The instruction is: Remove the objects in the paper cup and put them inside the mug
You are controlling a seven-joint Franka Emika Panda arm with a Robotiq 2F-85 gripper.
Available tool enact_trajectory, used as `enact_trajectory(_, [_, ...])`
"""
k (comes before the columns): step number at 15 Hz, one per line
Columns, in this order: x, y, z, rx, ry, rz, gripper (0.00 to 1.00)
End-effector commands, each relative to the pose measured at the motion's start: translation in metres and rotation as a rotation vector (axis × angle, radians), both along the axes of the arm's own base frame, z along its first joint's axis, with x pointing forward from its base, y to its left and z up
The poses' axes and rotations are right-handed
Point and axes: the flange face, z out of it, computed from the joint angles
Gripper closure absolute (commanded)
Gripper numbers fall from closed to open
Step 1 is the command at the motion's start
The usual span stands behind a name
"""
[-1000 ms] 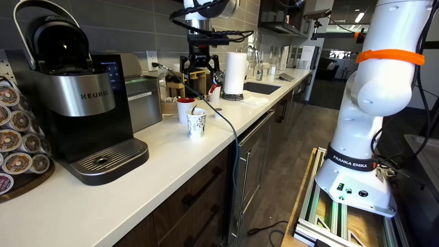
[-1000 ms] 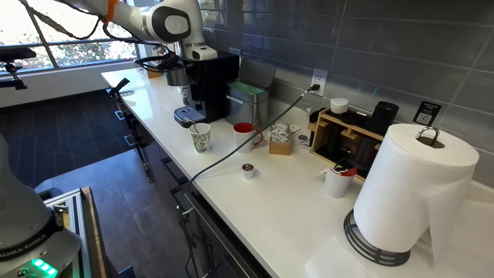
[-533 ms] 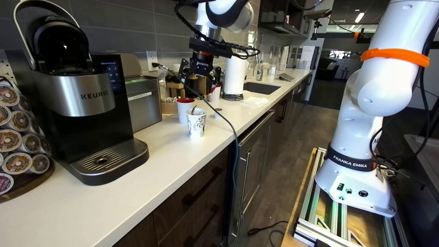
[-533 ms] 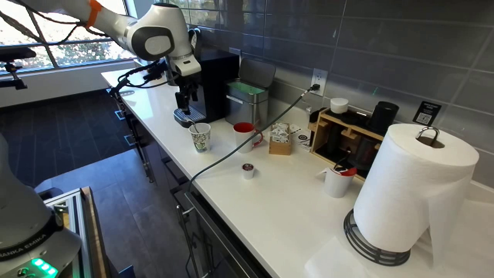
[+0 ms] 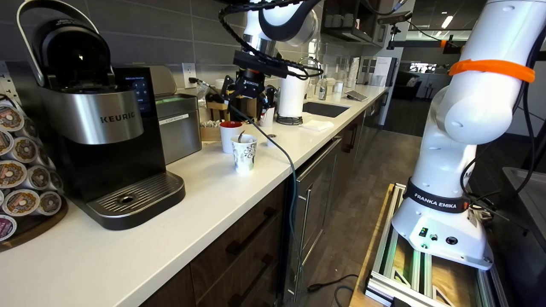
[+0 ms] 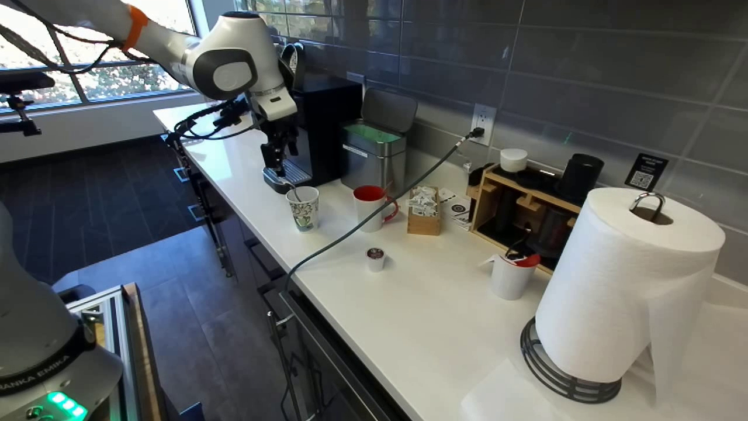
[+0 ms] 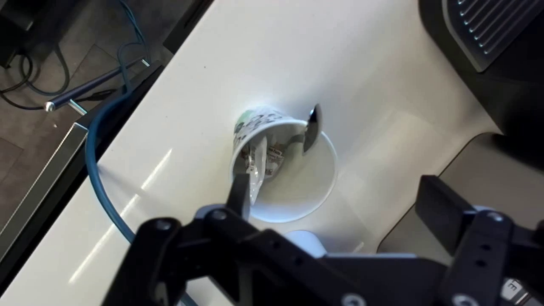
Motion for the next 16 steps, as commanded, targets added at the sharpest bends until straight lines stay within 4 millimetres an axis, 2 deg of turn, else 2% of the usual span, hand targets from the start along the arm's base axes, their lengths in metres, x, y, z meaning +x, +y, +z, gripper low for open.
enact_trajectory(1, [-0.008,0.019,-0.018,0.015,0.001,-0.077,0.0])
enact_trajectory(4, [-0.013,0.029,-0.035,-0.004,0.006,-0.131,0.0])
enact_trajectory(5, [-0.013,0.031,-0.039,-0.004,-0.005,-0.15,0.03])
enact_trajectory(6, [-0.013,0.032,-0.043,-0.002,-0.014,-0.168,0.17])
enact_trajectory(7, [-0.012,0.033,-0.047,-0.002,-0.022,-0.187,0.26])
enact_trajectory(9, [-0.008,0.032,-0.051,-0.007,-0.046,-0.213,0.36])
enact_trajectory(12, [-0.002,0.031,-0.054,-0.016,-0.079,-0.239,0.62])
enact_trajectory(16, [0.003,0.029,-0.048,-0.036,-0.105,-0.25,0.92])
